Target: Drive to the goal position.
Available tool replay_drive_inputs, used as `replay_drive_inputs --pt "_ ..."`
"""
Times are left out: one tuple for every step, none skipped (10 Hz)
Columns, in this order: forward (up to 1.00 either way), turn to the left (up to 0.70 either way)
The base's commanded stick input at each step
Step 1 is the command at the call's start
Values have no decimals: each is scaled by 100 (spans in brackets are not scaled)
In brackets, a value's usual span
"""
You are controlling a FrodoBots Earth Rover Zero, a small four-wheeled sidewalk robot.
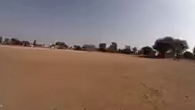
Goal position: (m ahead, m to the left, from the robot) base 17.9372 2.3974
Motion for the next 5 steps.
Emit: replay_drive_inputs --pt "70 0" --pt "70 0" --pt "70 0" --pt "70 0" --pt "70 0"
